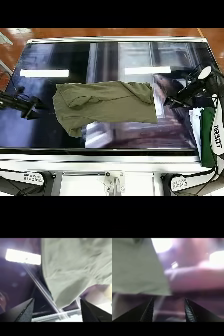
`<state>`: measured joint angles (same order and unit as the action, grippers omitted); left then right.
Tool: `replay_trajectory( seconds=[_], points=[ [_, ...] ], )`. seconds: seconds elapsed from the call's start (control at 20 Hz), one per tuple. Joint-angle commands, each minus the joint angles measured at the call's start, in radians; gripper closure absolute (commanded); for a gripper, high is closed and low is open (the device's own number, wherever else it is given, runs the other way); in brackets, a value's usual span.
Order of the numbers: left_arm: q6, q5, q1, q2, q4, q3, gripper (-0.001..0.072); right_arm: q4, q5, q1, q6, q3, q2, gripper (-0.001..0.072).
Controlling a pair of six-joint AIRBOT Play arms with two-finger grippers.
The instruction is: Fold the shirts.
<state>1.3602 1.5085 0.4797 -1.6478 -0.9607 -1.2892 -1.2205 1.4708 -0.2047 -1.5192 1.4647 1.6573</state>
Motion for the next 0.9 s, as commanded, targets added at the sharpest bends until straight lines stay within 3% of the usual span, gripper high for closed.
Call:
replay_trajectory(
  seconds=[0.0, 0.55, 0.6, 0.7, 0.75, 0.8, 0.85],
  points=[
    [-0.02, -0.103, -0.021, 0.01, 0.023, 0.142, -0.0006, 0.153, -0.047, -0.01, 0.033, -0.115, -0.002, 0.0197],
    [-0.02, -0.315, -0.146, -0.058, 0.106, 0.201, -0.0001, 0.146, -0.078, 0.001, 0.031, -0.132, -0.002, 0.0197],
    [-0.02, -0.331, -0.151, -0.065, 0.132, 0.201, 0.0083, 0.146, -0.078, 0.001, 0.031, -0.132, -0.002, 0.0197],
    [-0.021, -0.354, -0.165, -0.074, 0.193, 0.201, 0.043, 0.144, -0.086, 0.001, 0.027, -0.132, -0.002, 0.0196],
    [-0.023, -0.357, -0.172, -0.074, 0.208, 0.2, 0.057, 0.127, -0.089, 0.001, 0.024, -0.132, -0.002, 0.0114],
    [-0.037, -0.353, -0.174, -0.073, 0.215, 0.199, 0.0649, 0.096, -0.084, 0.0, 0.024, -0.133, -0.002, 0.0039],
    [-0.06, -0.343, -0.174, -0.069, 0.221, 0.199, 0.0667, 0.063, -0.074, 0.0, 0.024, -0.138, -0.002, 0.0039]
  ],
)
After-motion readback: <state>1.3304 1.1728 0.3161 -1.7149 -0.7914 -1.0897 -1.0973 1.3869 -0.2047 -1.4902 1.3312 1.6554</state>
